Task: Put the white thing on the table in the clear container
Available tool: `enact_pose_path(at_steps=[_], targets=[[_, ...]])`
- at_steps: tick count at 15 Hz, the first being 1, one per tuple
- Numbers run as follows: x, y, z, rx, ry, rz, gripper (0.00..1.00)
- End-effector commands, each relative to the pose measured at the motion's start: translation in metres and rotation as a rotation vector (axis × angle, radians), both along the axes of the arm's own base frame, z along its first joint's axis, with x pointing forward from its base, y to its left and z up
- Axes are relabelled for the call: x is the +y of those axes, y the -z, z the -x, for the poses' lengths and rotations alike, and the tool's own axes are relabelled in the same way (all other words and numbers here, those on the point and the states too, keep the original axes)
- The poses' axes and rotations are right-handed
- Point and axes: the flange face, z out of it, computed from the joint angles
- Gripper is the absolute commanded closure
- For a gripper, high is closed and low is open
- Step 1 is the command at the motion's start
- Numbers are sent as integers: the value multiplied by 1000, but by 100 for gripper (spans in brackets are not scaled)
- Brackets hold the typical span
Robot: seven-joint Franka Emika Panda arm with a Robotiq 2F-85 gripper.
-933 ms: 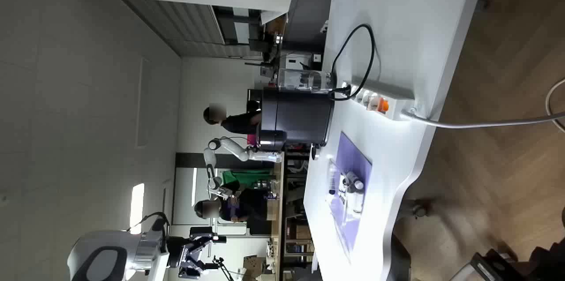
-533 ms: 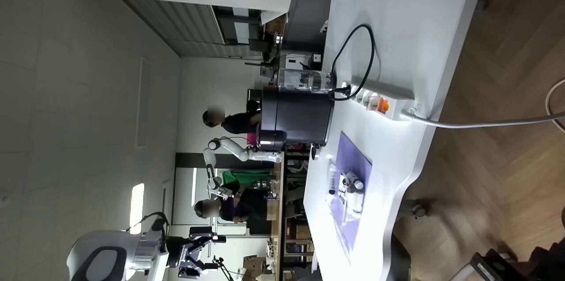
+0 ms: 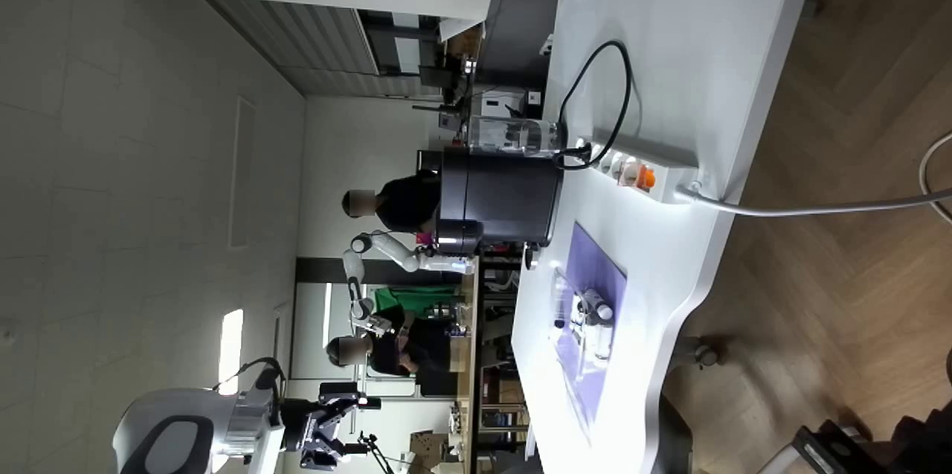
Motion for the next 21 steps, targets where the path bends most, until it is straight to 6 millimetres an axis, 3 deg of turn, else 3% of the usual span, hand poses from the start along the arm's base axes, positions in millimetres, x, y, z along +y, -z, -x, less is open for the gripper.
enact_pose_path(at_steps=[1,4,8,12,18,19,21], targets=[[0,0,-1,3,0,2,0],[1,8,-4,15,-2,6,0],[-14,31,-39,16,-209,71,0],[-21,77,-92,-65,-417,200,0],[3,163,-165,-160,-675,438,0],[-4,150,-140,-134,-614,387,0],[1,171,-146,-123,-629,385,0]])
